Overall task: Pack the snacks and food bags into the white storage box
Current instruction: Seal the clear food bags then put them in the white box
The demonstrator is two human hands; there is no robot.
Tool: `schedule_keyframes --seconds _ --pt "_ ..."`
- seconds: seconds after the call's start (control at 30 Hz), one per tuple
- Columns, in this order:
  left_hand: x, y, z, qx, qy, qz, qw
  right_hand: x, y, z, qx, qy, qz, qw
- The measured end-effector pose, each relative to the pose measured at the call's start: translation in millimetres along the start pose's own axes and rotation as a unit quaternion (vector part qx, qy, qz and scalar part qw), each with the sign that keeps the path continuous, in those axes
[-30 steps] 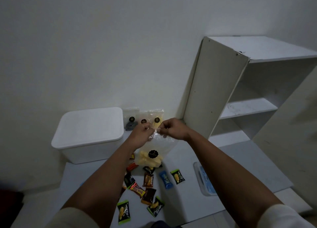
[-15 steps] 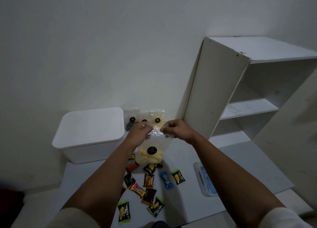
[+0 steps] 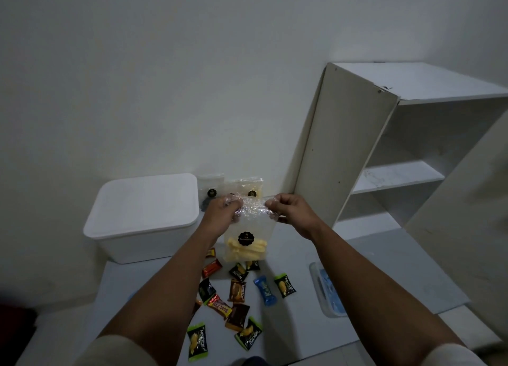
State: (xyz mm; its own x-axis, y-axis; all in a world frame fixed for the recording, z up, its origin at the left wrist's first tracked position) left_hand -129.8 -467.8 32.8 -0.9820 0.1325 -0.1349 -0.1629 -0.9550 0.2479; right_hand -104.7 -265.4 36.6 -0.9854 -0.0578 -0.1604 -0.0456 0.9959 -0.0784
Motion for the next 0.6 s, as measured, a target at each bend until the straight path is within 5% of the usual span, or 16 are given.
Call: schedule_keyframes --seconds 0.6 --pt "0.4 5.3 -1.1 -0.015 0.002 -0.001 1.000 -4.9 3.5 -6.5 0.016 0.029 0.026 0.999"
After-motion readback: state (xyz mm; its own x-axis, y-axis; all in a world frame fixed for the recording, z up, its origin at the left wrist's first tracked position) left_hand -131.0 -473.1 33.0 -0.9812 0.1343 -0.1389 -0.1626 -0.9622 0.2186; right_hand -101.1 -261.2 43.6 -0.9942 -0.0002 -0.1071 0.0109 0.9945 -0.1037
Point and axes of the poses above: each hand's wrist, its own x-axis towards the middle knuckle, its own y-axis out of the back of the hand, z = x × y, the point moved 8 cm from there along x, towards the middle knuckle, and after that the axes turned 9 degrees about x, right-handed, at the moved point
